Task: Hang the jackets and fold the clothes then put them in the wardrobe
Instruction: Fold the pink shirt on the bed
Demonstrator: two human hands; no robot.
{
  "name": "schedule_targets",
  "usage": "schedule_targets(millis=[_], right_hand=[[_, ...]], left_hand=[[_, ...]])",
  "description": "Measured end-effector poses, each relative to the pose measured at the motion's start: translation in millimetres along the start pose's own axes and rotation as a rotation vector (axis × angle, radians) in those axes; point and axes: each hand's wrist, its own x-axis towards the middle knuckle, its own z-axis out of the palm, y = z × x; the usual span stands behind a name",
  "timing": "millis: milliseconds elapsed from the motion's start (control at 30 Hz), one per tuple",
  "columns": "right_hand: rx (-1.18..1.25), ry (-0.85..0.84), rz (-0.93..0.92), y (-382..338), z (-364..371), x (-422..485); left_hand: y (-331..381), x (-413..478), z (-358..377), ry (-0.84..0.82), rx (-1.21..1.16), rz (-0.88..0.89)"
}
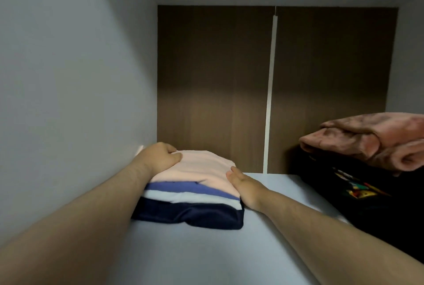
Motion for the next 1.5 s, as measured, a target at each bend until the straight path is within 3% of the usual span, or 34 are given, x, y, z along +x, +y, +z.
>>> schedule_targets(millis=[100, 233, 367, 500, 600, 667, 933, 1100, 1367, 1500], right_hand=[[-0.149, 0.058, 0.031, 8, 0, -18], [-0.373, 0.179, -0.058, 10, -5, -52], [-0.483, 0.318, -0.062, 13, -14, -96], [-0.714, 0.404, -0.159, 13, -30, -147], [-0.831, 0.39, -0.216, 16, -50, -197], [-0.861, 0.385, -0.236, 19, -64, -235], [-0.83, 0.364, -0.223, 39, -105, -388], [-0.796, 0.355, -0.19, 53, -121, -462], [-0.812, 0.452, -0.179, 51, -133, -556], [-0.742, 0.442, -0.002, 59, -108, -600]], left_hand=[[-1, -1, 2, 0.105, 0.079, -0.005], [7, -18, 5, 0.377, 0.302, -0.021], [14, -58, 12, 0.439, 0.192, -0.036], [20, -102, 12, 0.305, 0.162, 0.006], [43, -143, -5, 0.1, 0.053, 0.09], [70, -179, -16, -0.003, 0.004, 0.132], [192, -323, -37, -0.158, 0.108, 0.32], [240, -377, -32, -0.213, 0.109, 0.367], [276, -437, -10, -0.201, -0.124, 0.491], [289, -467, 11, -0.196, -0.104, 0.62]])
